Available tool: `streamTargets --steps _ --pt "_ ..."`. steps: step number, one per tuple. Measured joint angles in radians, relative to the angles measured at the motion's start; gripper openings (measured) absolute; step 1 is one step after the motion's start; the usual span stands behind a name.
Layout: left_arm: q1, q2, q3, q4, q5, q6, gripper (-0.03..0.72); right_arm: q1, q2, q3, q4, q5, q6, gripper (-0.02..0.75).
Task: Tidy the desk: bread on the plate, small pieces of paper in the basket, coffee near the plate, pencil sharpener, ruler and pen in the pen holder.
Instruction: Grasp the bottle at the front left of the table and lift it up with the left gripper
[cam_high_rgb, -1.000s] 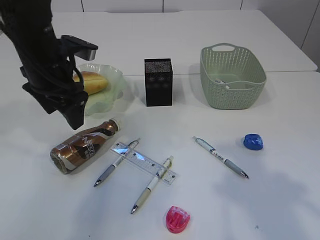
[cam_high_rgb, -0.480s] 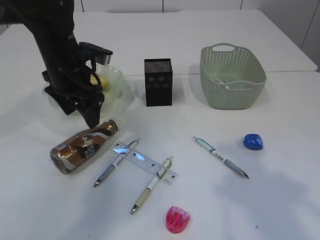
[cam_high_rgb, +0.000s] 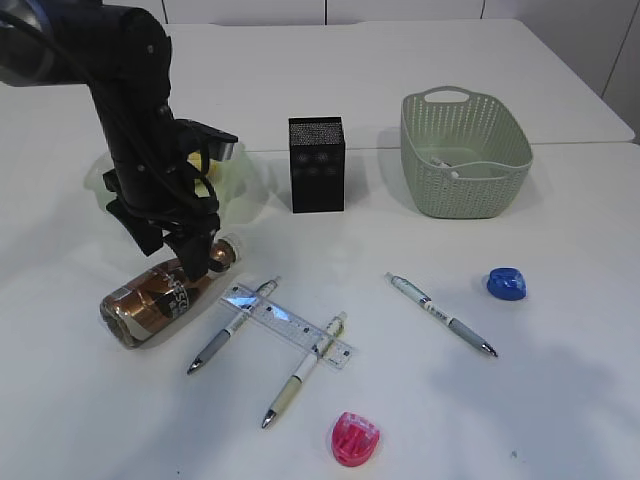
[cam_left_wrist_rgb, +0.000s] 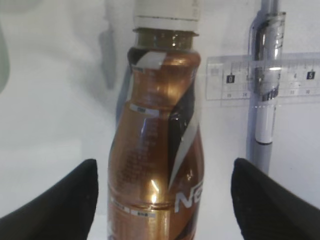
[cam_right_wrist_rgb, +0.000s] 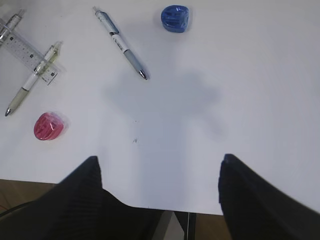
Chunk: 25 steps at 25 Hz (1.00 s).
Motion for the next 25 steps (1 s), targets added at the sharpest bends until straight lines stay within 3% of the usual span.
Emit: streamTargets --steps 25 --pt "0.000 0.099 -0.040 0.000 -0.057 0.016 0.585 0.000 0.000 0.000 -0.002 0.000 -0.031 0.564"
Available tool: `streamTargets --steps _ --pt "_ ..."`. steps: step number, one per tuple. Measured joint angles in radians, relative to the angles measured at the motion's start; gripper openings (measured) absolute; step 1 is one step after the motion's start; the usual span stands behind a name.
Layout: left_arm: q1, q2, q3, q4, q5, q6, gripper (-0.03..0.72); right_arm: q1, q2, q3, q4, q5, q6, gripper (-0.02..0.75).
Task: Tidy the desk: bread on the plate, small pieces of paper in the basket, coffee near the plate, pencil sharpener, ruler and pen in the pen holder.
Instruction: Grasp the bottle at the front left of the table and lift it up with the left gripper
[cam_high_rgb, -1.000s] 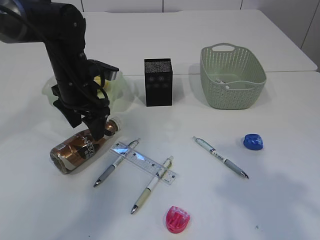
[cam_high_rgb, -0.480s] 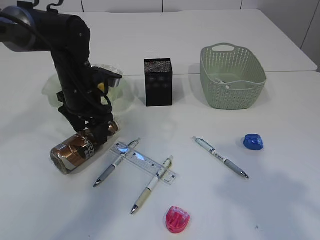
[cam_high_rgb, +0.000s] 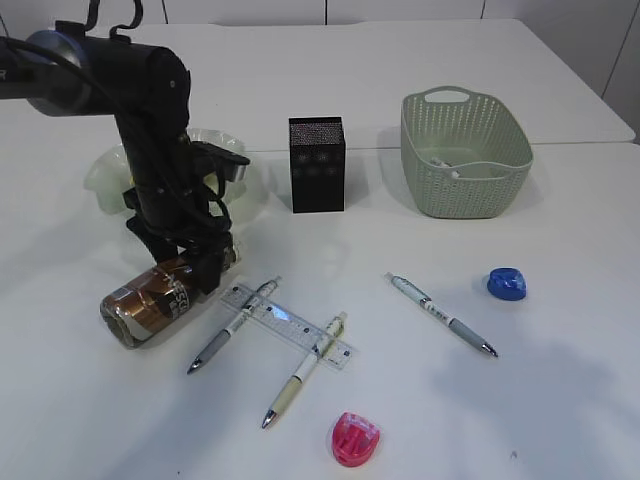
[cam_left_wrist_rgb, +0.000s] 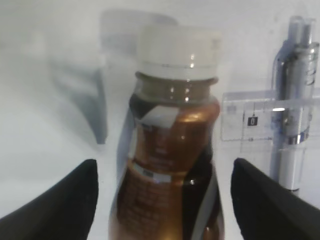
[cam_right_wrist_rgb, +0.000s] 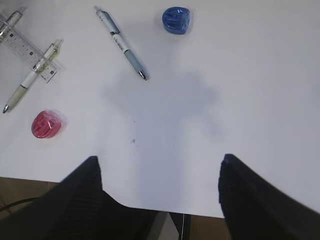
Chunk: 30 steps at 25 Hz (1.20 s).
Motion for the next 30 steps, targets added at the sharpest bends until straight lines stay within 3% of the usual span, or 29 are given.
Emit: streamTargets --steps 15,17,22,30 --pt "0.000 0.051 0.000 0.019 -0.002 0.000 0.579 0.000 0.000 0.000 0.000 -0.008 -0.004 0.564" --pt "0.000 0.051 0.000 0.021 -0.004 0.000 0.543 0.000 0.000 0.000 0.000 -0.008 -0.004 0.564" --pt "0.000 0.051 -0.004 0.024 -0.004 0.000 0.358 0.000 0.000 0.000 0.000 -0.015 -0.006 0.564" --pt "0.000 0.051 -0.006 0.026 0.029 0.002 0.326 0.000 0.000 0.000 0.000 -0.015 -0.006 0.564"
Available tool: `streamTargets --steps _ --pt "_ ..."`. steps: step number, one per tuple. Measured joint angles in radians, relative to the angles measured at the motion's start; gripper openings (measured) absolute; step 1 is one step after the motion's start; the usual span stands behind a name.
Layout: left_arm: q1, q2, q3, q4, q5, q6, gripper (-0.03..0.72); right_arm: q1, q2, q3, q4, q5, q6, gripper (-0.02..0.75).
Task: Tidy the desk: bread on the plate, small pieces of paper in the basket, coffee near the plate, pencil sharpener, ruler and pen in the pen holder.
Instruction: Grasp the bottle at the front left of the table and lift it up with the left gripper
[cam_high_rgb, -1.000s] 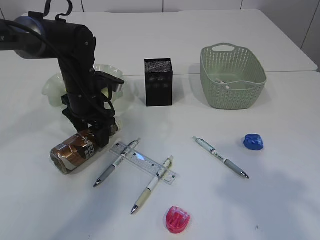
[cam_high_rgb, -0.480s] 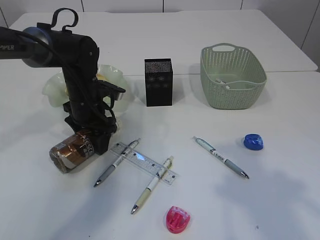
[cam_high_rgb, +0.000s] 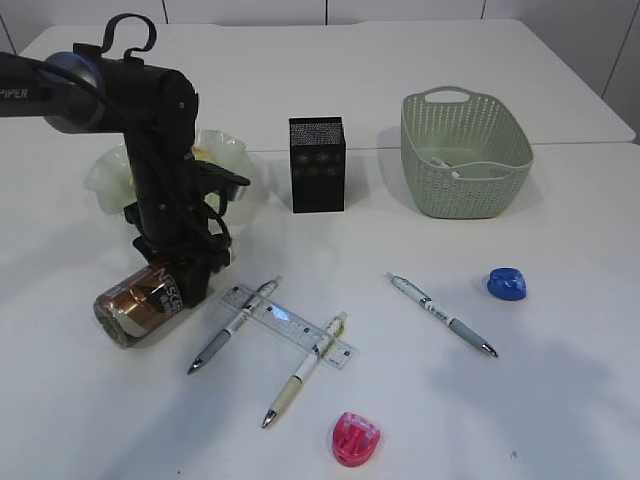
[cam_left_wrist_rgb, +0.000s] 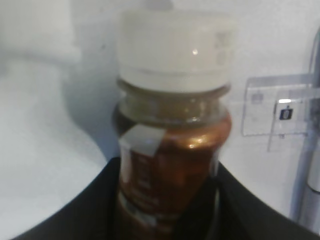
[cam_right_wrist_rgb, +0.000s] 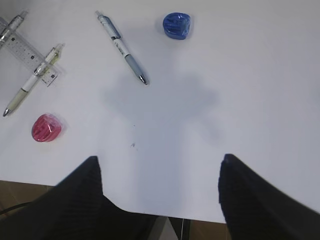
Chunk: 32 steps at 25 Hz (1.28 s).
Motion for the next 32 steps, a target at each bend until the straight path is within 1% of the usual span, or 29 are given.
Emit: streamTargets --steps 5,10,16,21,24,27,30,32 --pt "0.000 0.004 -0.024 0.007 0.007 0.000 0.323 0.000 0.000 0.000 0.000 0.000 0.000 0.564" --pt "0.000 0.002 -0.084 0.013 0.008 -0.060 0.322 0.000 0.000 0.000 0.000 0.000 0.000 0.564" --pt "0.000 -0.041 -0.086 -0.011 0.016 -0.136 0.322 0.000 0.000 0.000 0.000 0.000 0.000 0.564" --pt "0.000 -0.092 -0.081 -0.018 0.020 -0.169 0.322 0.000 0.000 0.000 0.000 0.000 0.000 0.564" --pt "0.004 -0.142 -0.044 -0.018 0.020 -0.188 0.322 0.000 0.000 0.000 0.000 0.000 0.000 0.564" --pt "0.015 -0.208 0.022 -0.018 0.020 -0.195 0.322 0.000 0.000 0.000 0.000 0.000 0.000 0.564" --pt "0.028 -0.288 0.130 -0.018 -0.015 -0.198 0.322 0.000 0.000 0.000 0.000 0.000 0.000 0.564" --pt "0.036 -0.349 0.214 -0.017 -0.101 -0.200 0.322 0.000 0.000 0.000 0.000 0.000 -0.002 0.564"
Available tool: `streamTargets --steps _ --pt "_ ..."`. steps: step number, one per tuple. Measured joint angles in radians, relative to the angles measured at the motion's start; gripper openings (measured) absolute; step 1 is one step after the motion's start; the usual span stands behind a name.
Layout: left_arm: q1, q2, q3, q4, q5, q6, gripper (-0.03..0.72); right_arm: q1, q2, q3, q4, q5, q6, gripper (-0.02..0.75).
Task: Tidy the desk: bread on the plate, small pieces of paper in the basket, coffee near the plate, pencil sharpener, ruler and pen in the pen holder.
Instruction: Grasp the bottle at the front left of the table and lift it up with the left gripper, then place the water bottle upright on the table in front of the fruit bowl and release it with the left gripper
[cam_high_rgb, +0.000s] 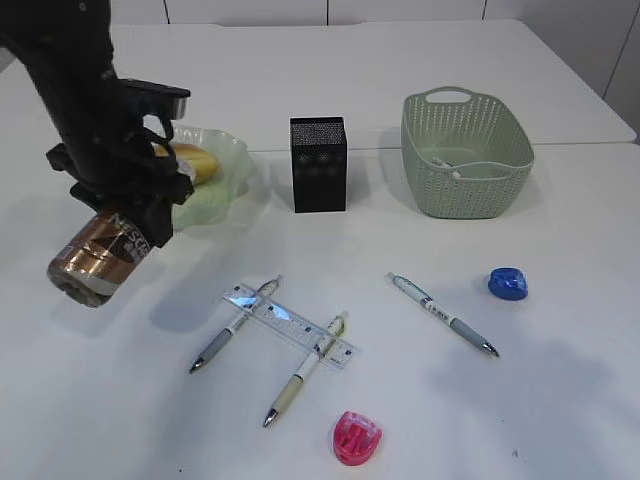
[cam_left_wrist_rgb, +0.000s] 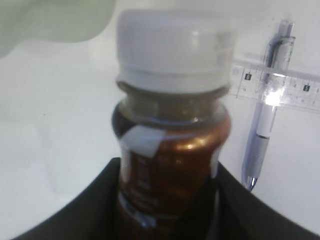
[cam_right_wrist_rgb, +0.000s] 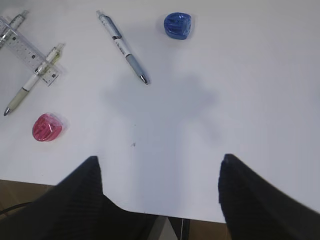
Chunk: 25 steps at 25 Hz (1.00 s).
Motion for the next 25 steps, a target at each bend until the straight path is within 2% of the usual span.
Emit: streamTargets --steps 8,15,20,25 --pt "0.013 -0.258 0.423 0.002 -0.574 -0.002 0.322 0.000 0.000 0.000 0.000 0.000 -0.010 0.564" --pt "0.054 -0.288 0.713 0.000 -1.136 -0.002 0.322 0.000 0.000 0.000 0.000 0.000 -0.016 0.564" --pt "0.060 -0.286 0.844 -0.004 -1.544 -0.002 0.322 0.000 0.000 0.000 -0.006 -0.001 -0.018 0.564" --pt "0.062 -0.247 0.851 -0.006 -1.706 -0.002 0.322 0.000 0.000 0.000 -0.040 -0.002 -0.021 0.564"
